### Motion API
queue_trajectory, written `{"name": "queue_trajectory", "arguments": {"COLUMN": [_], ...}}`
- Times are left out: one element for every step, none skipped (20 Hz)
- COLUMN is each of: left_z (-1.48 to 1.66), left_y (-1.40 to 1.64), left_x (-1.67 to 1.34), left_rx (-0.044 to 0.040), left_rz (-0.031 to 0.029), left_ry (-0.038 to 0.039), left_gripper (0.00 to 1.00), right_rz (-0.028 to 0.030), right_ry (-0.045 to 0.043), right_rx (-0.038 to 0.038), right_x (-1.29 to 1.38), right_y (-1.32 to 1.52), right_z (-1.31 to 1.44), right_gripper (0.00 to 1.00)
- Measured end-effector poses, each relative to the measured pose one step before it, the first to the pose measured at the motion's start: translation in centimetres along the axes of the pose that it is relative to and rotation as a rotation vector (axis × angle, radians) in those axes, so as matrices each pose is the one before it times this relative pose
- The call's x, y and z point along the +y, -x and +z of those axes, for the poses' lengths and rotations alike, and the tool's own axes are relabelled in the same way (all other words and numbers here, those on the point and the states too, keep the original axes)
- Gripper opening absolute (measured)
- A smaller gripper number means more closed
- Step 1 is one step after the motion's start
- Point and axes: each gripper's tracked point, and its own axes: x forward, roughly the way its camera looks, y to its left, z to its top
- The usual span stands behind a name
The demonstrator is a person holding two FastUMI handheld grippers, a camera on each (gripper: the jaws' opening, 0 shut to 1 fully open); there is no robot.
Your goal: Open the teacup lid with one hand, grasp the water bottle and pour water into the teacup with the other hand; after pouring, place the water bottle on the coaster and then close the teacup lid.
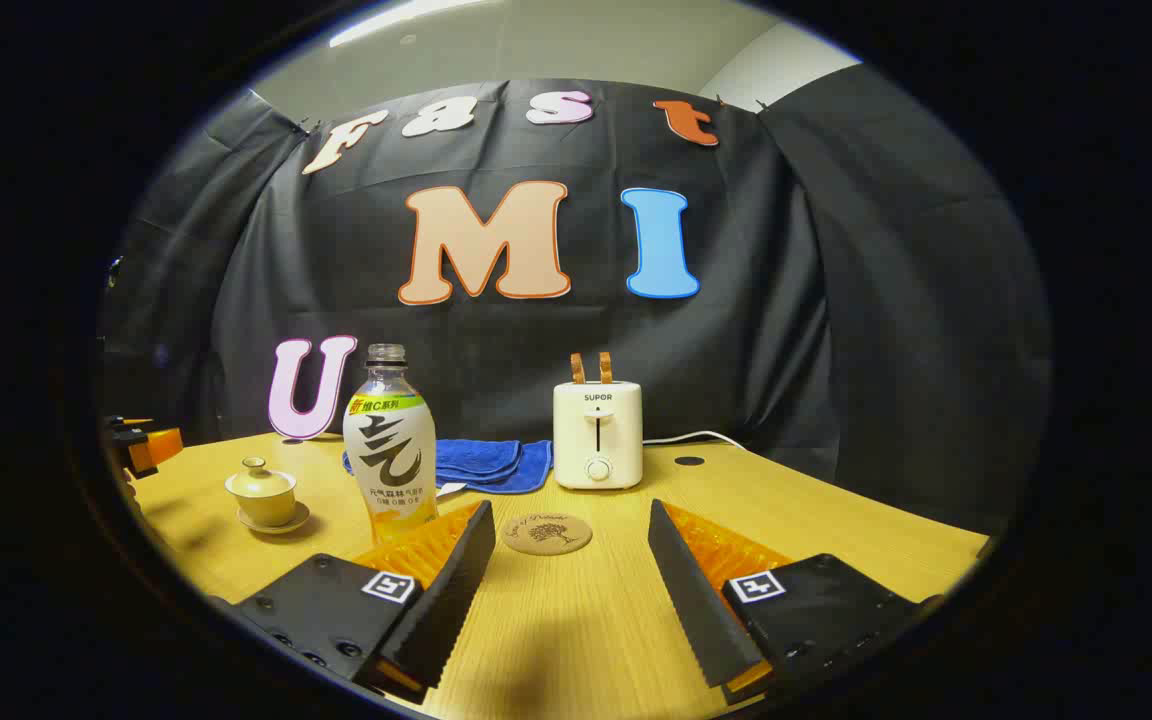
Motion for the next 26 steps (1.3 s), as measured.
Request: {"name": "queue_trajectory", "arguments": {"left_z": [0.007, 0.043, -0.085, 0.006, -0.071, 0.051, -0.014, 0.023, -0.027, 0.065, -0.082, 0.071, -0.055, 0.071, 0.016, 0.039, -0.051, 0.094, -0.132, 0.014, -0.087, 0.014, 0.026, -0.023, -0.051, 0.050], "left_y": [0.120, -0.021, 0.027, 0.024, -0.043, -0.004, -0.007, -0.042, 0.010, -0.012, 0.055, 0.027, 0.002, -0.041, 0.029, -0.050, -0.030, 0.033, -0.010, -0.073, 0.057, -0.118, -0.107, -0.169, -0.134, -0.233], "left_x": [0.058, 0.038, -0.003, -0.015, -0.011, -0.024, -0.061, -0.165, -0.066, -0.017, 0.119, -0.011, -0.026, -0.052, 0.032, -0.025, 0.030, 0.015, -0.249, -0.447, -0.592, -0.507, -0.421, -0.476, -0.448, -0.501], "left_rx": [-0.00020, 0.00015, -0.00004, 0.00019, -0.00065, 0.00000, -0.00068, -0.00009, -0.00053, -0.00019, 0.00026, -0.00024, -0.00057, 0.00051, -0.00054, 0.00009, 0.00043, -0.00049, 0.00026, 0.00008, 0.00207, 0.00180, -0.00123, 0.00066, -0.00172, -0.00004], "left_rz": [0.00032, 0.00025, 0.00007, 0.00003, 0.00001, -0.00098, -0.00275, -0.00322, -0.00247, -0.00058, 0.00002, 0.00015, 0.00020, 0.00016, 0.00048, 0.00009, -0.00001, -0.00100, -0.00854, -0.01885, -0.02399, -0.02408, -0.02328, -0.02205, -0.02124, -0.02403], "left_ry": [-0.00012, 0.00010, -0.00009, -0.00014, -0.00011, -0.00002, -0.00008, -0.00011, -0.00019, -0.00028, 0.00029, -0.00051, -0.00049, 0.00008, -0.00073, -0.00004, -0.00008, -0.00025, 0.00123, 0.00174, 0.00278, 0.00042, 0.00237, -0.00033, 0.00149, -0.00057], "left_gripper": [0.94, 0.94, 0.94, 0.94, 0.94, 0.94, 0.94, 0.94, 0.94, 0.94, 0.94, 0.94, 0.94, 0.94, 0.94, 0.94, 0.94, 0.94, 0.94, 0.94, 0.94, 0.92, 0.94, 0.94, 0.94, 0.94], "right_rz": [0.00017, 0.00009, -0.00003, 0.00018, -0.00001, 0.00011, 0.00008, 0.00011, -0.00011, 0.00015, -0.00002, -0.00005, 0.00006, 0.00014, -0.00006, 0.00018, 0.00007, 0.00004, 0.00011, 0.00001, 0.00002, 0.00010, 0.00003, 0.00006, 0.00002, 0.00007], "right_ry": [-0.00013, 0.00006, -0.00011, 0.00004, -0.00007, -0.00004, 0.00003, 0.00015, 0.00003, 0.00005, -0.00002, 0.00000, 0.00002, -0.00004, -0.00001, 0.00006, -0.00009, -0.00005, 0.00009, 0.00001, 0.00007, -0.00003, 0.00002, -0.00001, -0.00006, 0.00001], "right_rx": [-0.00003, -0.00015, 0.00006, -0.00013, 0.00006, -0.00005, -0.00003, 0.00001, -0.00005, -0.00006, -0.00002, 0.00006, -0.00003, -0.00016, 0.00004, -0.00018, 0.00000, -0.00007, -0.00013, -0.00011, -0.00011, -0.00015, -0.00007, -0.00011, 0.00008, -0.00014], "right_x": [-0.031, -0.059, 0.015, 0.045, -0.045, 0.016, -0.016, 0.018, -0.044, 0.024, -0.003, -0.005, -0.001, -0.007, 0.004, 0.018, -0.032, -0.002, 0.005, -0.040, 0.029, -0.009, 0.028, -0.036, 0.026, -0.037], "right_y": [0.054, -0.019, -0.063, 0.089, -0.062, 0.056, 0.014, -0.041, 0.015, -0.025, -0.053, 0.012, 0.003, 0.063, -0.064, 0.068, -0.027, -0.052, -0.006, 0.038, -0.005, 0.001, -0.033, 0.010, -0.010, -0.034], "right_z": [0.002, 0.021, -0.015, -0.021, 0.019, -0.045, 0.102, -0.018, 0.009, -0.049, 0.011, 0.000, 0.032, -0.045, 0.034, -0.031, -0.030, 0.004, 0.035, -0.046, 0.042, -0.055, 0.007, -0.007, 0.005, -0.027], "right_gripper": [0.97, 0.97, 0.97, 0.99, 0.95, 0.97, 0.97, 0.95, 0.97, 0.99, 0.97, 0.99, 0.98, 0.98, 0.97, 0.97, 0.99, 0.97, 0.95, 0.99, 0.95, 0.95, 0.95, 0.97, 0.97, 0.97]}}
